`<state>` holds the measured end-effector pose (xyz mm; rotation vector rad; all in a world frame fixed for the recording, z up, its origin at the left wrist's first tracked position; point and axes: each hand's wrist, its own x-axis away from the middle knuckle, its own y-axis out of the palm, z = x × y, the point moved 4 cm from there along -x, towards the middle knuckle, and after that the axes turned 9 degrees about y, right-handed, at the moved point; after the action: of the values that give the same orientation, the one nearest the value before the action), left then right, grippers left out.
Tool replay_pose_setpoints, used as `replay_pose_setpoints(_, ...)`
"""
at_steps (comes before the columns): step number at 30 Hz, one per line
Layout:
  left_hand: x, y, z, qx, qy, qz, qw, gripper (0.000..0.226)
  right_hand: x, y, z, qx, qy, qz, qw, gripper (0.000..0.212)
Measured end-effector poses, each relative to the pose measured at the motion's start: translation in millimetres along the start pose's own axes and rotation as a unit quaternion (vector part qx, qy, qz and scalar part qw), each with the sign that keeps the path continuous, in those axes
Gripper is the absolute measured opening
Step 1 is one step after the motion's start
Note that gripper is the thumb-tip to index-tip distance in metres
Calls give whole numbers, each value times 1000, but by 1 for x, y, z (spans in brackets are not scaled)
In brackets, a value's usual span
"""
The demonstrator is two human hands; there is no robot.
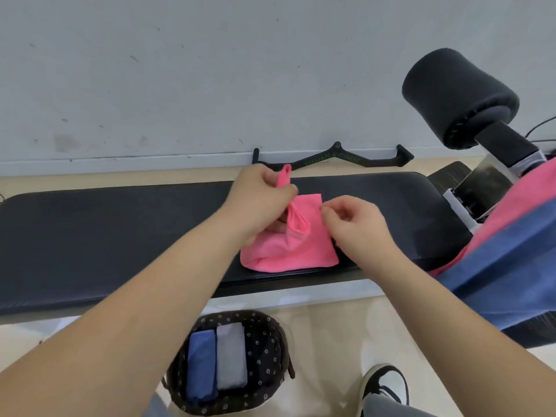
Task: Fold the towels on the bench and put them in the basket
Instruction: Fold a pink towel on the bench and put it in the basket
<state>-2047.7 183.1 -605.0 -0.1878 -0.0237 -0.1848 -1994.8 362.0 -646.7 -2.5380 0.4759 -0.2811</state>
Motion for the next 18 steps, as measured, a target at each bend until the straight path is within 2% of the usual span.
replay_pose_setpoints(2, -2, 21, -6, -32, 12, -18, 999, 6, -1, -5, 13, -80, 80, -47, 992, 17)
replay_pose_setpoints(4, -2, 36, -16, -66, 4, -40, 997, 11, 1, -5, 18, -87, 106, -73, 988, 23)
replay_pose_setpoints(9, -1, 50, -28, -75, -18, -129, 989, 22, -4, 3, 13, -48, 86, -92, 991, 49)
replay_pose_setpoints(12, 0, 27, -28, -76, 0, -124, 989, 24, -5, 7, 9, -34, 73, -78, 994, 51)
replay_pose_setpoints(13, -1, 14, -27, -124, 37, -90, 987, 22, -5, 8, 8, -16, 65, -67, 995, 47)
replay_pose_setpoints(15, -3, -16, -25, -269, 105, -16, 957, 11, -6, 11, 6, 41, 53, -50, 997, 38)
replay_pose_setpoints(16, -2, -28, -27, -333, 106, -5, 937, 14, -5, 13, 4, 70, 49, -50, 995, 38)
replay_pose_setpoints(18, 0, -42, -37, -391, 38, -37, 919, 35, -3, 16, 2, 114, 44, -60, 991, 42)
